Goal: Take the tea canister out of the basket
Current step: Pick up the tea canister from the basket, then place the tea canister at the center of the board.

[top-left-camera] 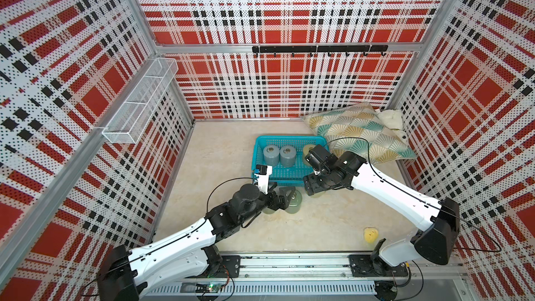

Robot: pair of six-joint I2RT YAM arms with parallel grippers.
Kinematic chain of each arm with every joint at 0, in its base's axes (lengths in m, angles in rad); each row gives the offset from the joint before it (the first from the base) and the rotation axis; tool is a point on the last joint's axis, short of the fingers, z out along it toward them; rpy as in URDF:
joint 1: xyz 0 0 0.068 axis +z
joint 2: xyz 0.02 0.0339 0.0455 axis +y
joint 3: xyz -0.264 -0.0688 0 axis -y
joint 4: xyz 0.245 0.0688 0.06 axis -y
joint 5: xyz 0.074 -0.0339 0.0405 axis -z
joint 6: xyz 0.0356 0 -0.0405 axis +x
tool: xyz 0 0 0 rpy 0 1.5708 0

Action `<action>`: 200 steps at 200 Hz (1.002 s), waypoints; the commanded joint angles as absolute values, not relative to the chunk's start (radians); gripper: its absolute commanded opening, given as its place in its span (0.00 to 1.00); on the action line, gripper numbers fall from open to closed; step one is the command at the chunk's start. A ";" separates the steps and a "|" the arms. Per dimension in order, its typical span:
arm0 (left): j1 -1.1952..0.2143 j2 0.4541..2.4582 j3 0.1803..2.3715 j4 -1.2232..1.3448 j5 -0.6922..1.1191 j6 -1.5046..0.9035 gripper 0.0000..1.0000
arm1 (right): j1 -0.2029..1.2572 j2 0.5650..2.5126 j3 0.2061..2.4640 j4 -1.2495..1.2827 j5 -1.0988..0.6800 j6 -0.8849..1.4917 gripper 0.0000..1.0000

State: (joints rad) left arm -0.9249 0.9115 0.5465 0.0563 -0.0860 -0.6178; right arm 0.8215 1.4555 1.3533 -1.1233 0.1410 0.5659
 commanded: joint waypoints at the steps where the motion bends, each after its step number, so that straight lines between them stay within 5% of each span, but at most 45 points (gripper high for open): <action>1: -0.934 0.905 0.557 0.038 -0.095 -0.617 1.00 | 0.837 1.399 1.296 -1.064 0.152 0.619 0.65; 200: -0.938 0.943 0.571 0.006 -0.115 -0.611 1.00 | 0.761 1.538 0.985 -0.714 0.081 0.572 0.65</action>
